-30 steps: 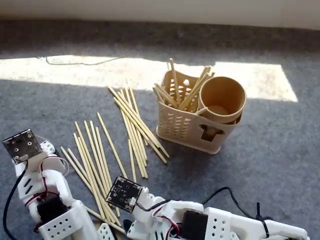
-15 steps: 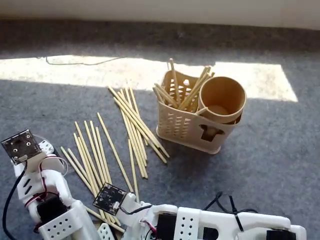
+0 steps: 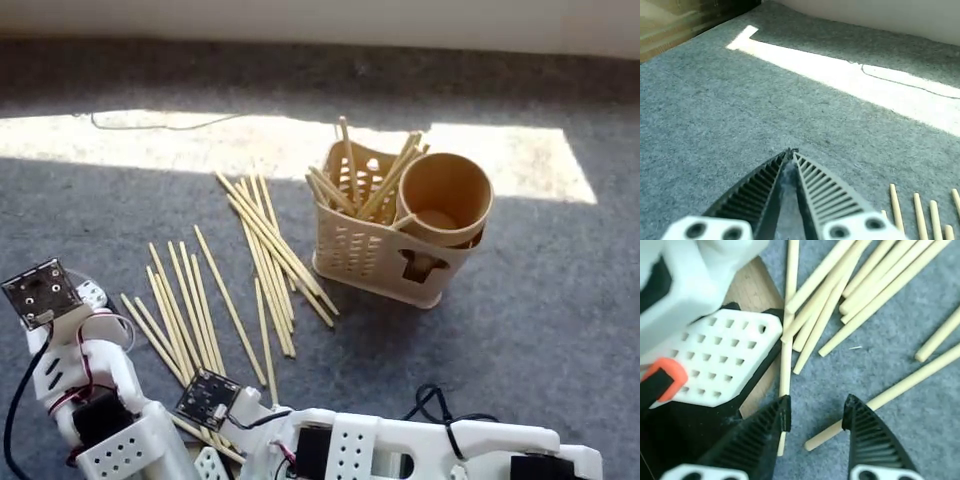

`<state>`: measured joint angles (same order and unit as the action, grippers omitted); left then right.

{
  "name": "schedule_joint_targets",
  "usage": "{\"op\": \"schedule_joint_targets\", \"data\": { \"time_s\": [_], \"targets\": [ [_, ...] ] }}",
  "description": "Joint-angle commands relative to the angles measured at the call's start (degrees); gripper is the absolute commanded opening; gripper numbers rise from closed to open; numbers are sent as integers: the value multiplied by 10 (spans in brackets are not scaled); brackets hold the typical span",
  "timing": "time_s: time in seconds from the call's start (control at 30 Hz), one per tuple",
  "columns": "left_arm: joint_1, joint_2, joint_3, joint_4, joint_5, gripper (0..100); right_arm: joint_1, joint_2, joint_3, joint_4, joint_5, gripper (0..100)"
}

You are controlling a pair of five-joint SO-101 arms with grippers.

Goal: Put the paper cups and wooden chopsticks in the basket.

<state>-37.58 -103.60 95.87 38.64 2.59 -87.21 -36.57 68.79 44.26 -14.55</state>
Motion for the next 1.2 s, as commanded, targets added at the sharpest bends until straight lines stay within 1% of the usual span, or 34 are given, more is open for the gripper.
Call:
{"op": "schedule_joint_targets", "data": {
  "time_s": [0.0, 0.13, 0.2, 0.33, 0.43, 0.6, 1.07, 1.17],
  "targets": [
    [-5, -4, 7, -13, 5, 18, -7, -2, -26, -3, -4, 176],
    [-5, -4, 7, -13, 5, 18, -7, -22, -54, 36, -47, 176],
    [-5, -5, 7, -13, 5, 18, -9, -31, -64, 47, -57, 176],
    [-5, -5, 7, -14, 5, 18, -36, -28, -67, 47, -59, 176],
    [-5, -5, 7, -14, 5, 18, -42, -15, -68, 47, -58, 176],
    [-5, -5, 7, -14, 5, 18, -43, 36, -69, 44, -58, 125],
    [-6, -5, 7, -14, 5, 18, -40, 32, -67, 36, -61, 123],
    [-33, -5, 2, -14, 7, 18, -39, 31, -67, 36, -64, 122]
  ]
}}
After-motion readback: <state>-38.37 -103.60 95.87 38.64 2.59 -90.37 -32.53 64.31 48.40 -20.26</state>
